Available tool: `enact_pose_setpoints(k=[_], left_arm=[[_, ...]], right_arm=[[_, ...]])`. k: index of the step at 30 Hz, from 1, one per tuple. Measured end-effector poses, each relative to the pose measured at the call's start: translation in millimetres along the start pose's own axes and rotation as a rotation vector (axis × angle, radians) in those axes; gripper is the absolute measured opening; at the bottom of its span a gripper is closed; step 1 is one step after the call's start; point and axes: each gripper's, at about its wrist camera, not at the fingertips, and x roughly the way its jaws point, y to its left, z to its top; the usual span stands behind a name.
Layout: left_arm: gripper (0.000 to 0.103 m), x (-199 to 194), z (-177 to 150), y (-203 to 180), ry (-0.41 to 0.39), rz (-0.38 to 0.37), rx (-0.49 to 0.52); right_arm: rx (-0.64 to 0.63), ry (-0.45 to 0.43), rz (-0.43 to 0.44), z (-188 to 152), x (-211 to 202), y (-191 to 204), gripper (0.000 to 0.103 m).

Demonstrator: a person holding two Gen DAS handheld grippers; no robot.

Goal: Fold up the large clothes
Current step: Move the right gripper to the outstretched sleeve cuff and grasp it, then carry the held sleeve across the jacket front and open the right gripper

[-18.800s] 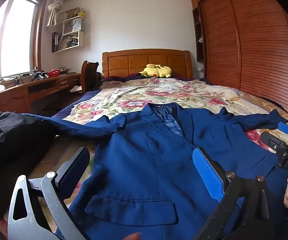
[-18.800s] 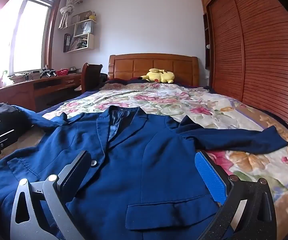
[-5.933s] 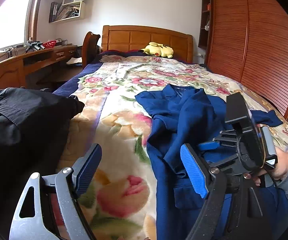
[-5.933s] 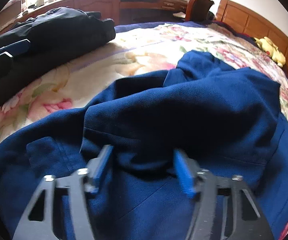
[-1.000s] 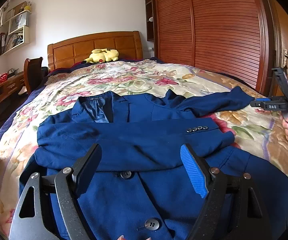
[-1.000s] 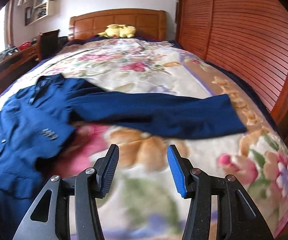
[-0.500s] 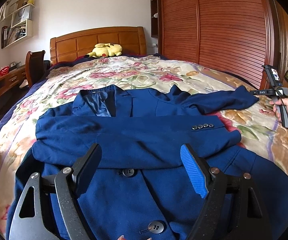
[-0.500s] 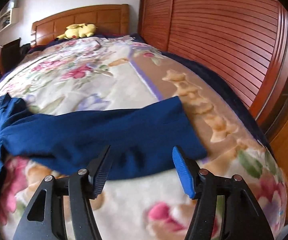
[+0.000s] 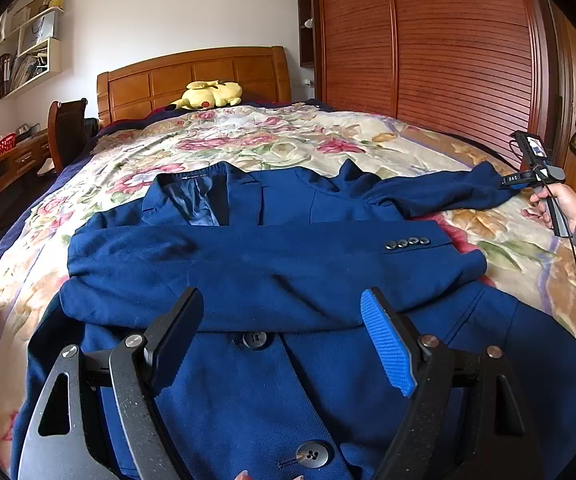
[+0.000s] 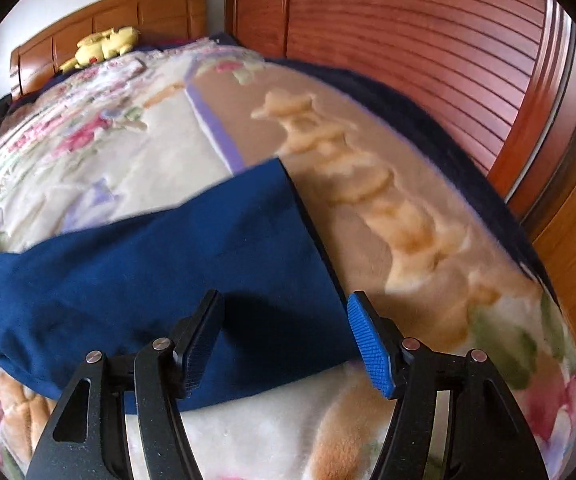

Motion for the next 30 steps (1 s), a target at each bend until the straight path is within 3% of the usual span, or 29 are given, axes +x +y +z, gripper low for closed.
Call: enact_pose_setpoints(k=[9, 11, 13, 16, 24, 30], left_arm=[[0.082, 2.0, -0.7, 0.1, 0.006, -0.005, -0.003], [0.082, 2.1, -1.2, 0.3, 0.005, -0.006, -0.001], [0.082, 1.9, -1.4, 0.1, 0.004, -0.006, 0.000], [0.082, 0.8, -1.1, 0.6, 0.001, -0.005, 0.003], [0.082, -8.9, -1.0, 9.3, -0.012, 0.007, 0.009], [0.082, -15.9, -2.6, 21.0, -0.013, 0.034, 0.007]], right_arm=[[-0.034, 0.046, 0.031, -2.0, 0.5, -0.1, 0.063], [-0.051, 0.051, 0.045, -3.5, -0.2, 1.9, 0.052], [-0.072, 0.057, 0.049, -5.2, -2.4, 4.4, 0.025], [-0.099, 0.043, 0.052, -7.3, -8.9, 7.8, 0.011], [-0.125, -0.075, 0.110, -14.0, -51.8, 26.8, 0.007], [-0.189, -0.187, 0.195, -13.6, -107.4, 68.3, 0.007]])
